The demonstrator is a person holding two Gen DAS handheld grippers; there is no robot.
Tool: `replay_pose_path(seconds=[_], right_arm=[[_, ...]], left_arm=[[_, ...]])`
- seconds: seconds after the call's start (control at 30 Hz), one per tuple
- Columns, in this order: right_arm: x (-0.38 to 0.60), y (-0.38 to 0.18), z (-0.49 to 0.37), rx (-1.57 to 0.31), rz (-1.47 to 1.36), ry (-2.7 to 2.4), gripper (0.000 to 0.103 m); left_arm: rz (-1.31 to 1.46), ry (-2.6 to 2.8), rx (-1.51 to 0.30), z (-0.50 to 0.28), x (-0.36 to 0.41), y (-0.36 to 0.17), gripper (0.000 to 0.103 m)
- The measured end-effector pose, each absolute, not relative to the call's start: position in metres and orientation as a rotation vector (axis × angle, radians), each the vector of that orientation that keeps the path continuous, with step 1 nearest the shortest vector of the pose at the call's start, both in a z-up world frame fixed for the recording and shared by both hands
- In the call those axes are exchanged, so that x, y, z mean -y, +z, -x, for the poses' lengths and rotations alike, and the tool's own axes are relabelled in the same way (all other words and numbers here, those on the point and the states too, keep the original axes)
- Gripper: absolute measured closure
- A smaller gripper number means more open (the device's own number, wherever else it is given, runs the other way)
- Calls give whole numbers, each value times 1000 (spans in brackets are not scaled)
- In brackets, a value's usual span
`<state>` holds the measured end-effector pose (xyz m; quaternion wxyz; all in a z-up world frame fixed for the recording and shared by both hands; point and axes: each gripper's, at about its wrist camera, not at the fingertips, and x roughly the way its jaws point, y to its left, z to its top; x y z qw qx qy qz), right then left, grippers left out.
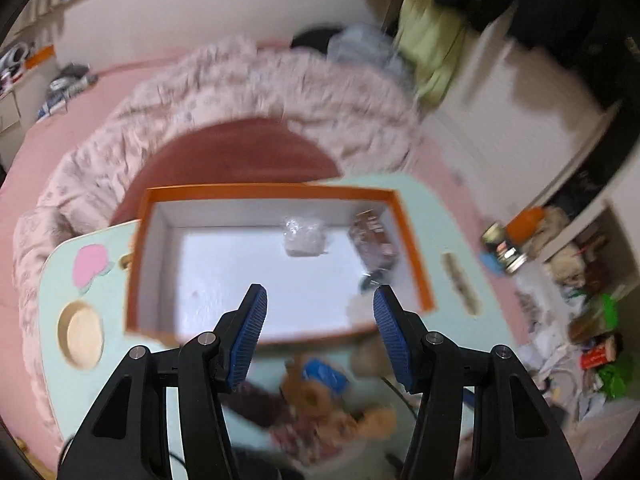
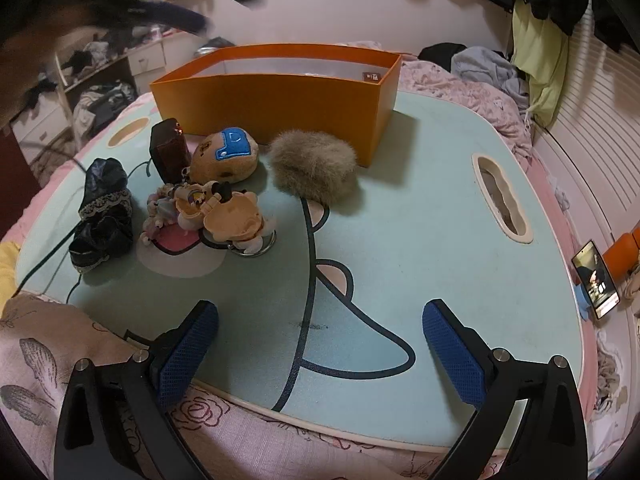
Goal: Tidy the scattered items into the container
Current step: 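Grasp the bubble-wrap bag in the box with left gripper and lift it out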
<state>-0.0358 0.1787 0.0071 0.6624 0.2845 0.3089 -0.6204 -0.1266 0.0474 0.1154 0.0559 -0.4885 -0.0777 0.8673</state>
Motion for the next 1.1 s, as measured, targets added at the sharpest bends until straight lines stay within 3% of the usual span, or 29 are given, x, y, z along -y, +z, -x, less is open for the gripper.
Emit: replay_pose_path(seconds=[0.13,0.33,0.37,0.4,0.53,0.77,0.9,1.0,1.1], right_arm=[[-179,6,36,-695,-641,-1399,1],[-179,5,35,-691,-638,-1396,1],[-179,5,35,-690,-637,-1396,0],[-180,5,35,-690,-637,-1396,0],[-180,5,35,-690,-637,-1396,1],[-180,4,35,-690,-637,-1397,0],[-180,4,35,-690,-637,-1397,0],[-180,4,35,-691,-637,-1397,0],[-179,4,36,-692,-637,-1397,0]], left_arm=[[1675,2618,71,183,-60,77,47],[1710,2584,79,222,-70,54,47],[1723,2590,45,225,-74,52,50],[1747,2592,-1,229,-78,46,65],[1738,2598,-5,228,-81,40,70],[1524,2616,150,187,-55,92,70],[1342,2654,99,130,-39,134,70],[1266,2707,19,80,-21,141,70],[1266,2686,170,40,10,128,70]])
